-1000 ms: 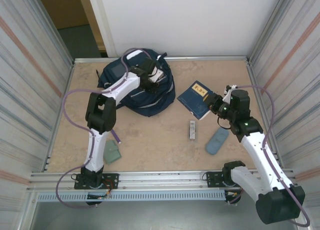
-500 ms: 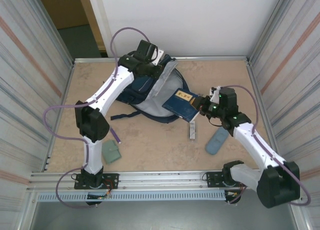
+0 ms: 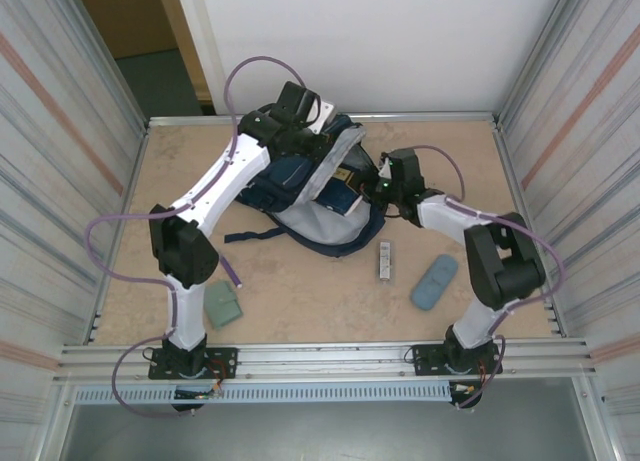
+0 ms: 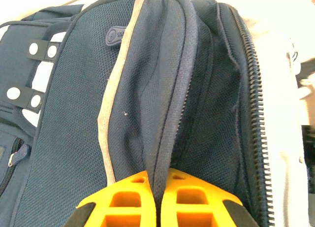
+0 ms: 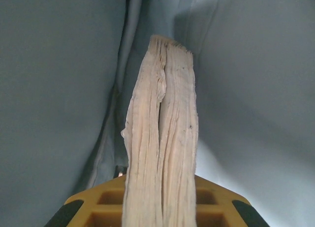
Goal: Pack the student bag
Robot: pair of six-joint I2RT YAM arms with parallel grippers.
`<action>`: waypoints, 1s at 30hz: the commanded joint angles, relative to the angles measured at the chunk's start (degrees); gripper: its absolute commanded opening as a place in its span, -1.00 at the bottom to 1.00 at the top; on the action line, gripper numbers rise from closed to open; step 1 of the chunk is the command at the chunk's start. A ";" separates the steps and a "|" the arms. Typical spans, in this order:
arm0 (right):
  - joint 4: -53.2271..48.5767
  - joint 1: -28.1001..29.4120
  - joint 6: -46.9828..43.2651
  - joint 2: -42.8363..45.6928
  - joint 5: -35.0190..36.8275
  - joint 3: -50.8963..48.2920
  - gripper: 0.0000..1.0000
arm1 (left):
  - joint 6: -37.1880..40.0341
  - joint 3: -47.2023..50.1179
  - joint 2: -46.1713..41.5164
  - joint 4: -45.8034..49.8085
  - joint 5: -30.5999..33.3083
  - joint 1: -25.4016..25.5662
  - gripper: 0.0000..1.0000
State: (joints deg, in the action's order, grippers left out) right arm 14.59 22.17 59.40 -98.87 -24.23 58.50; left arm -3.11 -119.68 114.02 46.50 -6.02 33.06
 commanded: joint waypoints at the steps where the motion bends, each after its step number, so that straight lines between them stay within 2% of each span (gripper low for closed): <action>1: 7.58 1.70 1.92 -4.76 3.66 5.27 -0.89 | -2.29 -3.62 -6.14 -4.83 -4.06 0.00 -1.00; 6: 14.62 3.22 5.37 -13.32 6.40 9.72 -0.90 | -4.26 -3.89 -6.17 -5.37 -7.85 0.08 -1.00; 9: 14.35 4.47 5.29 -18.52 8.60 13.99 -0.84 | -4.53 -3.90 -6.19 -5.50 -9.65 0.12 -1.00; 13: 16.79 5.35 6.67 -25.47 11.96 18.24 -0.68 | -4.31 -4.09 -6.51 -5.72 -11.25 0.08 -1.00; 17: 17.90 5.51 11.18 -32.72 11.32 23.54 -0.61 | -3.35 -4.44 -6.89 -4.89 -12.96 0.09 -1.00; 19: 18.13 5.85 12.46 -35.84 11.25 26.22 -0.51 | -3.76 -4.60 -7.12 -4.66 -14.11 0.14 -1.00; 25: 18.80 6.65 17.49 -42.18 11.84 32.10 -0.35 | -4.87 -4.47 -7.11 -5.27 -16.81 0.12 -1.00; 30: 15.39 6.27 17.07 -41.19 10.27 32.45 -0.07 | -4.99 -3.06 -6.68 -5.82 -13.62 -1.66 -1.00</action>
State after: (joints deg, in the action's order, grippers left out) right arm 34.50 28.60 74.89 -139.04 -13.76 90.98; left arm -7.40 -119.90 113.89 46.46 -16.69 32.32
